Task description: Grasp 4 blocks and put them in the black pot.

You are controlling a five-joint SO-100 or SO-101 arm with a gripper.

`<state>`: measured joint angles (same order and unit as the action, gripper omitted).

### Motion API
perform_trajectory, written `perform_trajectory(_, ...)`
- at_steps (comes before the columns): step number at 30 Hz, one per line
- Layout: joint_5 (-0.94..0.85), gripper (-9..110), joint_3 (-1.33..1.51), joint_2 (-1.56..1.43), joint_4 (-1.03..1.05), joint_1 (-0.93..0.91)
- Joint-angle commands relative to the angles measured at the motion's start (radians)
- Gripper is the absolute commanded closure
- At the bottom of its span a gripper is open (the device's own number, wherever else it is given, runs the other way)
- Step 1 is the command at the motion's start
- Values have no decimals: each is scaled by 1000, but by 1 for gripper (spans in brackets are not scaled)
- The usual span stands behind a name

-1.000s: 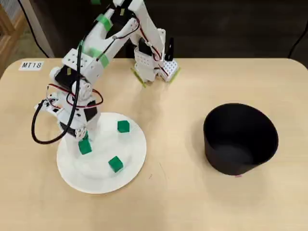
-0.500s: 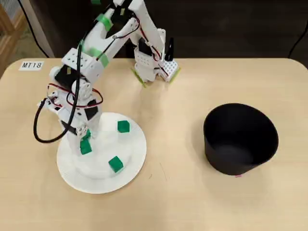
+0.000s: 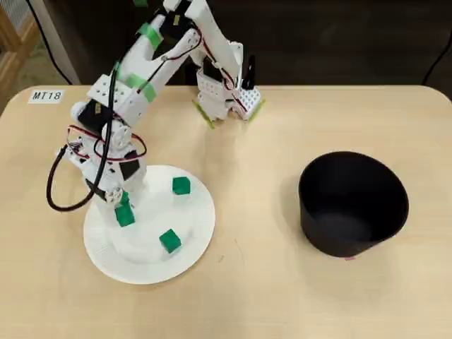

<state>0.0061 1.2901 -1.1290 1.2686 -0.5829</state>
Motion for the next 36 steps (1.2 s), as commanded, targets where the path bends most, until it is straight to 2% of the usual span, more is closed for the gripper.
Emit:
perform_trajectory(1, 14, 93, -34, -5, -14, 6)
perform_trajectory(6, 32, 104, -51, 12, -28, 8)
perform_trajectory(12, -49, 104, -281, -43, 103, 72)
perform_trajectory(17, -253, 104, -736, -69, 318, 301)
perform_trajectory(19, -296, 104, -824, -115, 387, 434)
perform_trajectory(25, -278, 104, -696, -357, 388, 882)
perform_trajectory(28, -258, 104, -511, -431, 388, 1045)
perform_trajectory(32, -255, 104, -236, -486, 377, 1163)
perform_trajectory(36, -241, 104, -72, -479, 252, 1170)
